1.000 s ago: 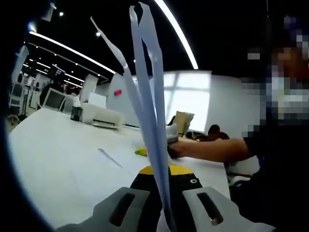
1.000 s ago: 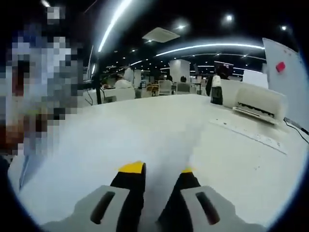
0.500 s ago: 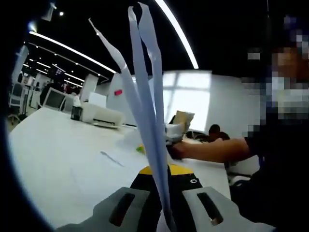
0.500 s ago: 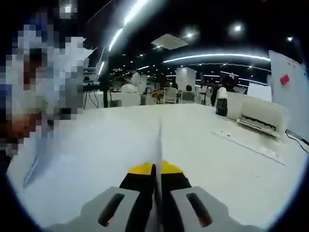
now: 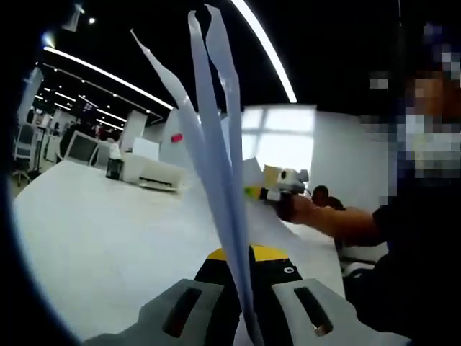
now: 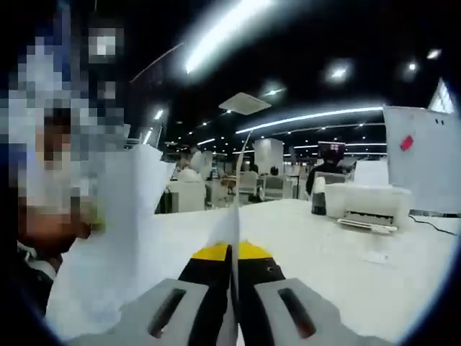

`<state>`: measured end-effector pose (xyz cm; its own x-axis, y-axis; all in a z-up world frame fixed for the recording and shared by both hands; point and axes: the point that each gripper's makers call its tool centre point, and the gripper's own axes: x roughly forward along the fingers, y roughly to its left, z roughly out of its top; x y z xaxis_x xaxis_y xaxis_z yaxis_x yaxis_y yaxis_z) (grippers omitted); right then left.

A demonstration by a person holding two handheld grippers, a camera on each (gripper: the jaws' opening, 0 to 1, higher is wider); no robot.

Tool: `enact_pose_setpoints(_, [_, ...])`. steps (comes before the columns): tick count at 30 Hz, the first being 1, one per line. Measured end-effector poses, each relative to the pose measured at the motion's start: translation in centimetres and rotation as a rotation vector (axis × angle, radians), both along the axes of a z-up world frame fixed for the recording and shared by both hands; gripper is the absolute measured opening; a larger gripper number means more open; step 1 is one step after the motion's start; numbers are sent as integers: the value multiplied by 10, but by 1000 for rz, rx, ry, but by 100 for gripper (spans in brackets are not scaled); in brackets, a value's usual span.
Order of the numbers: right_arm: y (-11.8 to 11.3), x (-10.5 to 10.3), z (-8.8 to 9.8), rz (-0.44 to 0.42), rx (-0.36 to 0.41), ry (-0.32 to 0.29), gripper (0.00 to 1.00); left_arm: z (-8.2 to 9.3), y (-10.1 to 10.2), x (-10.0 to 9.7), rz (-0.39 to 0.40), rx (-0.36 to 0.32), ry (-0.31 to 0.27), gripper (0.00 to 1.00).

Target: Organize the stack of printing papers by aligning and flattening the scattered papers on the table

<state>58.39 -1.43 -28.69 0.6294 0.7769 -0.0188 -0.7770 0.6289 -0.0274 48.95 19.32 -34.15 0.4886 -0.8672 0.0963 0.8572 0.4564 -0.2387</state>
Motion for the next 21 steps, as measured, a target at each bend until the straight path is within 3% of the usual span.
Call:
enact_pose_setpoints(3, [-2, -16, 21, -11, 37, -25, 0, 0, 0, 0, 2, 3, -1, 6])
enact_pose_setpoints(4, [-4, -6, 28, -11, 44, -34, 0, 0, -1, 0, 3, 5, -1, 6])
enact_pose_setpoints(8, [-3, -29, 53, 0, 26, -113, 0, 0, -3, -2, 4, 9, -4, 6])
enact_pose_setpoints(12, [-5, -43, 67, 4, 14, -127, 0, 0, -4, -3, 5, 7, -5, 6])
enact_pose_setpoints(17, [-16, -51, 86, -33, 49, -134, 0, 0, -5, -4, 5, 7, -7, 6])
enact_pose_setpoints(21, [-35, -42, 102, -84, 68, -161, 0, 0, -6, -5, 4, 8, -7, 6])
